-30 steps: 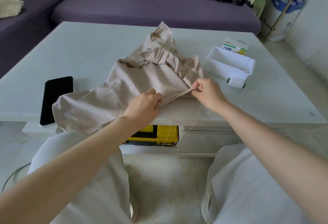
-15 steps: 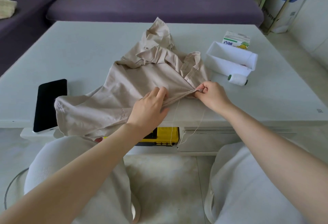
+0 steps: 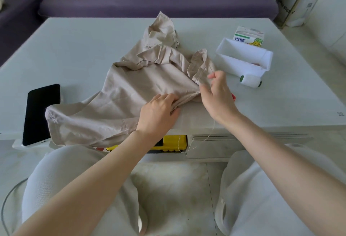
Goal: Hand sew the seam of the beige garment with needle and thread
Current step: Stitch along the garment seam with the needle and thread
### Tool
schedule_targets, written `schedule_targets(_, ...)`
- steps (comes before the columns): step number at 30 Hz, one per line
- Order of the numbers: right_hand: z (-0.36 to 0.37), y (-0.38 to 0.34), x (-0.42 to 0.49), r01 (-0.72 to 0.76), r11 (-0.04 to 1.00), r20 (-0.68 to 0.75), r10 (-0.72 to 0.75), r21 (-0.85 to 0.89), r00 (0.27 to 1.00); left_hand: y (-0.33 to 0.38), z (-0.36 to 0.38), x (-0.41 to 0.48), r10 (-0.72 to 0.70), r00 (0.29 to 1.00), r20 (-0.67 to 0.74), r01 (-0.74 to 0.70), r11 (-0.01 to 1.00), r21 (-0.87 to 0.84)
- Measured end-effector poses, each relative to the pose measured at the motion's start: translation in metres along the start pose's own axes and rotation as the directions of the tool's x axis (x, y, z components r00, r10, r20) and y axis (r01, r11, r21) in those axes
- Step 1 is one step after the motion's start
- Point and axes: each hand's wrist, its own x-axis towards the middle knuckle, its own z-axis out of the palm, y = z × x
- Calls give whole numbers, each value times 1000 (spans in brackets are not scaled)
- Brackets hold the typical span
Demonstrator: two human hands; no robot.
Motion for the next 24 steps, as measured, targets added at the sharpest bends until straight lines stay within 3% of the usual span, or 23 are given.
schedule_targets(4,3,-6,-12,222,975,-24,-222,12,975,-1,-2,4,-136,989,57,139,989,-50)
schedule_targets(7,3,-2,-15,286,958,35,-286,-14,958,-3,-6,5,-171,982,84,178,981,-82)
schedule_targets(14,6,4,-23,284,955,237,-259,-79,936,-5,-12,6,-188,971,146,210,965,-157)
schedule_targets(24,5,14,-25,291,943,169,-265,-160,949,-5,-12,8,-222,962,157,246,956,-157)
